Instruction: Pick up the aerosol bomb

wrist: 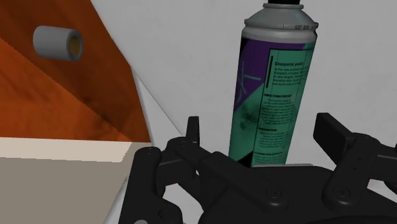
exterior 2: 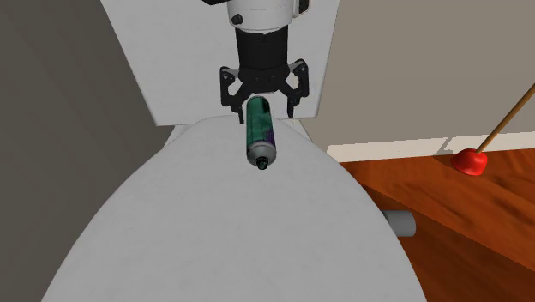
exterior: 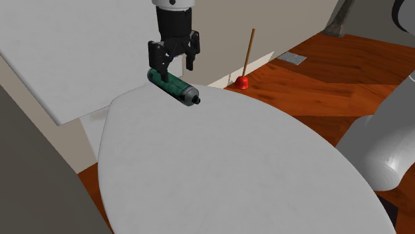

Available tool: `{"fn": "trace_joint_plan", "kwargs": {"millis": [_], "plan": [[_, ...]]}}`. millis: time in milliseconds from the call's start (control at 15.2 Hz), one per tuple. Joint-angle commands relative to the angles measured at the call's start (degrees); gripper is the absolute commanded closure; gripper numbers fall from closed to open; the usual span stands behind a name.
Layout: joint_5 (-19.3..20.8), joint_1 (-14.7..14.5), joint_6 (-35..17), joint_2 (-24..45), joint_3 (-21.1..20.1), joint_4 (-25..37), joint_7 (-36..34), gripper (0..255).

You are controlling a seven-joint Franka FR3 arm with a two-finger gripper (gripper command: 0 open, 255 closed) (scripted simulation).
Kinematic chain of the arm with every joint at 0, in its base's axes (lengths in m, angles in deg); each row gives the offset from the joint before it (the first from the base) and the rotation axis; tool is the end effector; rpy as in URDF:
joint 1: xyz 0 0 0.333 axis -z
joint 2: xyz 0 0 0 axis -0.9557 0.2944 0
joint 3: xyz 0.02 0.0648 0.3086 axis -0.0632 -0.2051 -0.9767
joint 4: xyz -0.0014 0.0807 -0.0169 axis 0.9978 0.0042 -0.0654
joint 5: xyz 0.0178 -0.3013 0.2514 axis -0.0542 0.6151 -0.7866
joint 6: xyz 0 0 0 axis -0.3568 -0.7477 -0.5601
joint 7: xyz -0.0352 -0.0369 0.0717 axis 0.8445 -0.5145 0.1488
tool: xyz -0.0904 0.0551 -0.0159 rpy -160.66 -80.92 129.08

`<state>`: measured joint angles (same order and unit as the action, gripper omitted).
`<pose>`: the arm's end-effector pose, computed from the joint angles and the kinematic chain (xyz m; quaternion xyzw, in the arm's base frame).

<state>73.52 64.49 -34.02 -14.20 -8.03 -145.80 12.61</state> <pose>0.4575 0.3098 0.5987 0.9962 0.0823 0.0210 0.0194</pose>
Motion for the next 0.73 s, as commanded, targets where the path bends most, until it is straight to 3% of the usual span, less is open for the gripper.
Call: {"fn": "trace_joint_plan", "kwargs": {"millis": [0, 462, 528, 660], "plan": [[0.29, -0.18, -1.22, 0.64, -0.22, -0.47, -0.52, 0], [0.11, -0.13, -5.61, 0.16, -0.15, -5.29, -0.56, 0], [0.15, -0.15, -5.49, 0.25, -0.18, -5.1, -0.62, 255], [0.13, -0.14, -5.5, 0.2, -0.17, -5.15, -0.59, 255]]}}
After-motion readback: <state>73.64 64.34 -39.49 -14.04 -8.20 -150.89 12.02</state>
